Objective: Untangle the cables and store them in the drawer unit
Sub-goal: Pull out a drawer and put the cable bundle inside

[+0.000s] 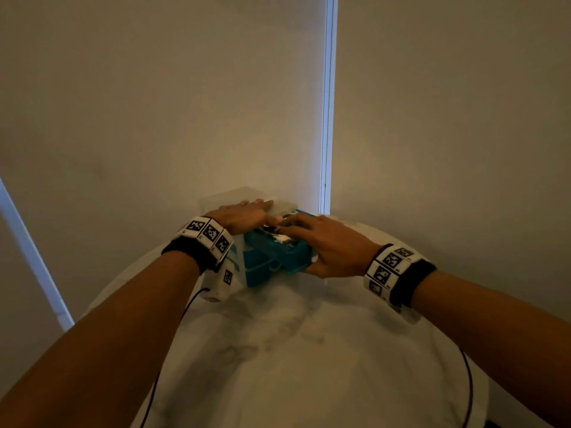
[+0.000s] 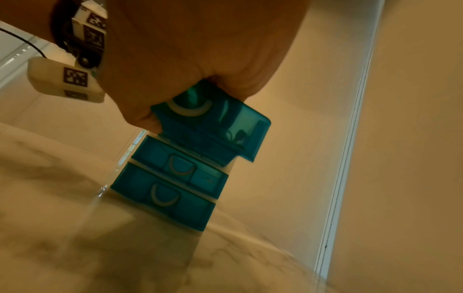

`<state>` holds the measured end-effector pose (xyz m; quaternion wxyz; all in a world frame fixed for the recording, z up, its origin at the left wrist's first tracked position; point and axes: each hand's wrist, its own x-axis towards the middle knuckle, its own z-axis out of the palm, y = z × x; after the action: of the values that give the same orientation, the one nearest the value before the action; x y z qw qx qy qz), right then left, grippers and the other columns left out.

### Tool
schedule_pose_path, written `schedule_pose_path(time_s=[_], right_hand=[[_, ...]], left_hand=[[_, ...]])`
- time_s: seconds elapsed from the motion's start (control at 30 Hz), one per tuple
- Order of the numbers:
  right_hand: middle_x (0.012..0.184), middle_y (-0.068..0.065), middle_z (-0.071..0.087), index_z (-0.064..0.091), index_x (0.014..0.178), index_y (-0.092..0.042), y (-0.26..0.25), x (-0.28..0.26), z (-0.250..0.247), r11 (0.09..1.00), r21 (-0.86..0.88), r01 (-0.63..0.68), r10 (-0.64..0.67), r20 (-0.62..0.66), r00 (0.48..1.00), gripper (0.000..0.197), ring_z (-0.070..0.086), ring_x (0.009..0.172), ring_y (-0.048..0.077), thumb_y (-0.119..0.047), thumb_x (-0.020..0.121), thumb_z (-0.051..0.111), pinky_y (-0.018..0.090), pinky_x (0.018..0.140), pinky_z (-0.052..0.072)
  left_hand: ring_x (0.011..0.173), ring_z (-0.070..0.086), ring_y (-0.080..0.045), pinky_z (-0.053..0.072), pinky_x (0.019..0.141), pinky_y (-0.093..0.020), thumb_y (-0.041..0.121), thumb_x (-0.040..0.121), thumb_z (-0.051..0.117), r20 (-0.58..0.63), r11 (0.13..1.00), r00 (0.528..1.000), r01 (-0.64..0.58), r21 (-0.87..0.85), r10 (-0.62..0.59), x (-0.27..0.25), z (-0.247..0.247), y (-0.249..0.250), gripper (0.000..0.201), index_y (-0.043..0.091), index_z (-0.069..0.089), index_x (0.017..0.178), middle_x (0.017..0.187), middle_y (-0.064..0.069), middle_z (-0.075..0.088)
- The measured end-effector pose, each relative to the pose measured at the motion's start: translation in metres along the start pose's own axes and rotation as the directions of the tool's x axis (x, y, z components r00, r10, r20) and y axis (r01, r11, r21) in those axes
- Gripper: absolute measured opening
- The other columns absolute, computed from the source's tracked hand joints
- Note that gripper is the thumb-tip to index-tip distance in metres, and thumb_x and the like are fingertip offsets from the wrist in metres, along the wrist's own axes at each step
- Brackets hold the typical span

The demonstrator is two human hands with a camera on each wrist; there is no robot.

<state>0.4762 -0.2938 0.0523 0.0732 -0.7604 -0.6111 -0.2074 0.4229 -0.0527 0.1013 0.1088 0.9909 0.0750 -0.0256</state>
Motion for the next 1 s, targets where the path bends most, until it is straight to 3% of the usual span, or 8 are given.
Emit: schedule_pose_path(time_s=[0.1,0.27,0.37,0.5,0.63,0.73,0.87,1.0], right_hand=[[0.159,0.009,0.038,0.042,0.157,-0.038,-0.001,0.005,0.011,0.986,-0.151,-0.074,0.063,-0.073,0.995,0.085,0.048,0.138,0.030,-0.068,0.084,0.072,0.057,0.117,0.039],[0.134,0.002,0.049,0.047,0.155,-0.042,-0.001,0.012,0.014,0.986,0.052,-0.161,0.165,-0.072,0.984,0.086,0.050,0.115,0.021,-0.063,0.078,0.079,0.038,0.091,0.056],[0.133,0.000,0.053,0.043,0.155,-0.035,0.000,0.015,0.016,0.978,0.119,-0.171,0.183,-0.093,0.979,0.089,0.057,0.107,0.019,-0.059,0.078,0.082,0.037,0.089,0.057],[0.149,0.003,0.044,0.044,0.147,-0.025,0.003,0.010,0.031,0.975,0.143,-0.169,0.192,-0.165,0.967,0.085,0.055,0.118,0.021,-0.048,0.079,0.089,0.034,0.101,0.052],[0.126,0.005,0.066,0.063,0.125,-0.018,0.001,0.014,0.030,0.977,0.030,-0.211,0.213,-0.225,0.951,0.062,0.059,0.110,0.024,-0.036,0.074,0.094,0.039,0.091,0.055],[0.119,0.007,0.070,0.068,0.115,-0.015,-0.006,0.021,0.026,0.976,-0.012,-0.219,0.209,-0.246,0.947,0.054,0.058,0.112,0.029,-0.030,0.070,0.095,0.040,0.087,0.054],[0.137,0.008,0.054,0.058,0.130,-0.012,-0.011,0.022,0.029,0.971,0.117,-0.210,0.234,-0.250,0.940,0.070,0.054,0.118,0.026,-0.023,0.071,0.095,0.037,0.092,0.059],[0.138,0.014,0.059,0.058,0.139,-0.011,-0.014,0.017,0.038,1.000,-0.002,-0.020,0.018,-0.341,0.940,0.064,0.059,0.118,0.031,-0.010,0.079,0.080,0.037,0.094,0.056]], left_hand=[[0.164,0.000,-0.030,0.004,0.130,-0.063,0.068,0.106,0.035,0.022,1.000,1.000,-0.020,0.015,0.020,0.003,0.000,-0.004,0.079,0.031,0.006,0.170,0.178,0.000,0.000],[0.164,-0.002,-0.028,0.000,0.131,-0.056,0.072,0.104,0.027,0.026,0.998,0.998,-0.064,-0.009,0.064,0.000,0.000,-0.013,0.079,0.034,0.005,0.170,0.178,0.003,-0.002],[0.164,-0.005,-0.028,-0.003,0.132,-0.052,0.097,0.083,0.019,0.075,0.991,0.989,-0.120,-0.050,0.124,-0.005,-0.006,-0.013,0.111,0.029,0.004,0.170,0.178,-0.002,-0.004],[0.164,-0.005,-0.028,-0.003,0.131,-0.052,0.070,0.100,0.047,0.102,0.994,0.991,-0.083,-0.069,0.090,-0.009,-0.010,-0.015,0.091,0.031,0.002,0.170,0.178,-0.001,-0.005],[0.156,0.028,-0.031,0.022,0.129,-0.047,0.047,0.107,0.055,0.036,0.997,0.997,-0.071,-0.042,0.072,-0.006,-0.010,-0.007,0.075,0.030,0.016,0.169,0.175,-0.007,0.020],[0.153,0.034,-0.030,0.024,0.126,-0.053,0.062,0.095,0.049,-0.025,0.999,1.000,-0.014,-0.044,0.012,-0.005,-0.005,-0.007,0.079,0.040,0.024,0.165,0.173,-0.005,0.029],[0.164,0.008,-0.024,0.003,0.130,-0.057,0.080,0.093,0.033,-0.029,0.997,0.997,-0.074,-0.029,0.073,-0.008,0.003,-0.016,0.088,0.040,0.011,0.169,0.178,0.005,0.008],[0.163,0.012,-0.025,0.010,0.130,-0.060,0.090,0.076,0.033,-0.008,0.997,0.997,-0.078,-0.019,0.078,-0.007,0.000,-0.018,0.105,0.042,0.012,0.167,0.178,0.003,0.011]])
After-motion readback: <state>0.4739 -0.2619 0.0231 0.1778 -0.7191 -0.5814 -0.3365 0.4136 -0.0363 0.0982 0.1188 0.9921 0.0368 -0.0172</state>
